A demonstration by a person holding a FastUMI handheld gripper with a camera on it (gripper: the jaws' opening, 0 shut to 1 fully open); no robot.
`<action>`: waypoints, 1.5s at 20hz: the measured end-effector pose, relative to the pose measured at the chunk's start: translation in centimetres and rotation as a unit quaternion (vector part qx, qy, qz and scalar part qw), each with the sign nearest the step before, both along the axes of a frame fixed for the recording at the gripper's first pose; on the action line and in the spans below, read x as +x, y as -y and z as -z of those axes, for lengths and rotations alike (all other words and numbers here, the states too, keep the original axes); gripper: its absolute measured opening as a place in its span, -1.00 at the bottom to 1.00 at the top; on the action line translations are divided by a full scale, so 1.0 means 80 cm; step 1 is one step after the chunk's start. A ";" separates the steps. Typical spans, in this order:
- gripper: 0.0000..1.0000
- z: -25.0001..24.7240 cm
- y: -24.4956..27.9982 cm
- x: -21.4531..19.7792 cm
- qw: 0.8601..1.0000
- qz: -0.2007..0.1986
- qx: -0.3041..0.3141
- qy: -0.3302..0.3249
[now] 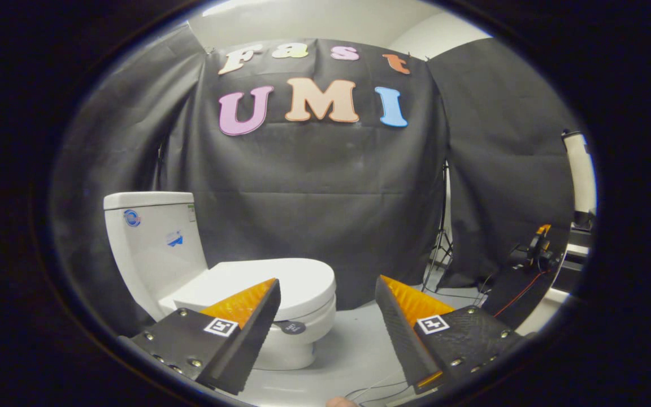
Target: Open the toilet lid.
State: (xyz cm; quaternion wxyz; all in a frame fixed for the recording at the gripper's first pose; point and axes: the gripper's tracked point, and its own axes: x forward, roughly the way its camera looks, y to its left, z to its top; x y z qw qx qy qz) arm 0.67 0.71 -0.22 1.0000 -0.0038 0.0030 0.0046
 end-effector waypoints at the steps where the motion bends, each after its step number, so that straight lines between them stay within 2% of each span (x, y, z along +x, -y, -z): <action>1: 0.99 0.000 0.001 0.000 1.000 0.000 0.001 0.000; 13: 0.99 0.007 -0.013 0.018 1.000 0.005 0.015 -0.020; 18: 0.99 0.031 -0.037 0.041 0.995 -0.006 0.063 -0.081; 21: 0.99 0.064 -0.055 0.053 0.983 -0.009 0.107 -0.146; 25: 1.00 0.091 -0.063 0.067 0.966 0.010 0.157 -0.205; 30: 1.00 0.141 -0.082 0.089 0.927 0.020 0.243 -0.285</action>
